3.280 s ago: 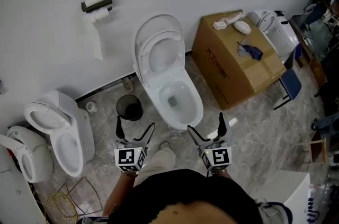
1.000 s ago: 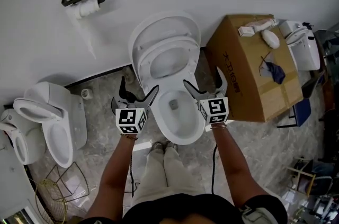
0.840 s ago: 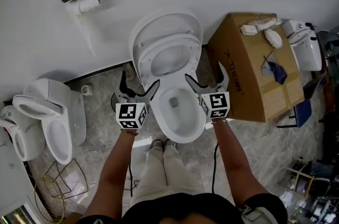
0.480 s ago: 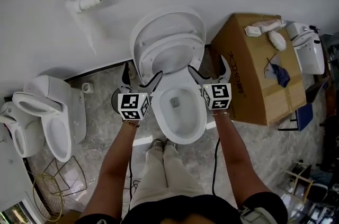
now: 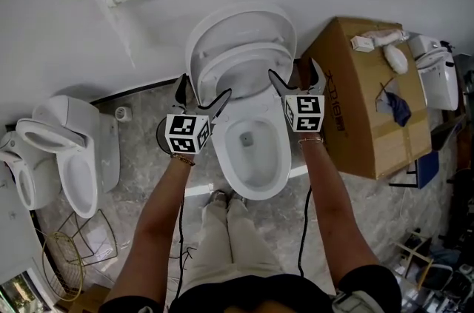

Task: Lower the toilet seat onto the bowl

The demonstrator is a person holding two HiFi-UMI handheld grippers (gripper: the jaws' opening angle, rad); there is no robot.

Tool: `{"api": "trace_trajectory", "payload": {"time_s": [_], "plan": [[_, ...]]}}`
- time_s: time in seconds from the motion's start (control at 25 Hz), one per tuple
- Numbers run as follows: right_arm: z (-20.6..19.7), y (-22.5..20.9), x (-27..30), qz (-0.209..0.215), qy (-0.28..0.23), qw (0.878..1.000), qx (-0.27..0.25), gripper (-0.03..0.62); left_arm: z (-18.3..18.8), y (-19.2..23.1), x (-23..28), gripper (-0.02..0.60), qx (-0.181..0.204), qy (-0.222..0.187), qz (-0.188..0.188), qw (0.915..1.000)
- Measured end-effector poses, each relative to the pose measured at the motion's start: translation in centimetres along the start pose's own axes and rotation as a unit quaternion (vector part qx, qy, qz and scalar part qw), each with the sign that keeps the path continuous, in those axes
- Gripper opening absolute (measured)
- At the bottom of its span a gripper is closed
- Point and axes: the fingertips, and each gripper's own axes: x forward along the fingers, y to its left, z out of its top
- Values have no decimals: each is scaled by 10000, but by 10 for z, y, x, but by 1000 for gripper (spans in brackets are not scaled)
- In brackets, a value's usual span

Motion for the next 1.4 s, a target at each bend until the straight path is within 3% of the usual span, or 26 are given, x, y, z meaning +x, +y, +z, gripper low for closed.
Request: {"api": "trace_trajectory", "payload": {"time_s": [0.28,0.36,0.44,0.48,0.56,0.68,0.92,1.12,1.28,1.4], "plan": [[0,0,14,-1,17,9999,-104,405,-2,-1,17,541,110,177,-194,9996],[1,-1,16,-37,8,9999,-150,379,-3,1,18,460,205,221,-238,9993],[0,-4,18,-75,24,9998,-206,316,-4,3,19,304,359,257,-232,9988],[-2,-7,19,-103,42,9997,-225,274,-5,4,19,287,414,290,-231,9985],[-5,-10,22,-147,95,9996,-233,218,-9,7,22,287,496,376,-204,9978],[-7,-11,27,-173,147,9995,-238,184,-11,13,24,285,552,460,-126,9973],[-8,-15,35,-207,131,9996,156,163,-13,19,35,272,386,531,-84,9978],[-11,-18,38,-224,155,9992,308,140,-11,13,42,235,90,513,-350,9980],[-14,-19,37,-251,196,9990,326,85,-13,14,44,220,114,602,-424,9972],[-15,-18,37,-271,205,9990,290,81,-12,15,46,207,58,580,-452,9973]]}}
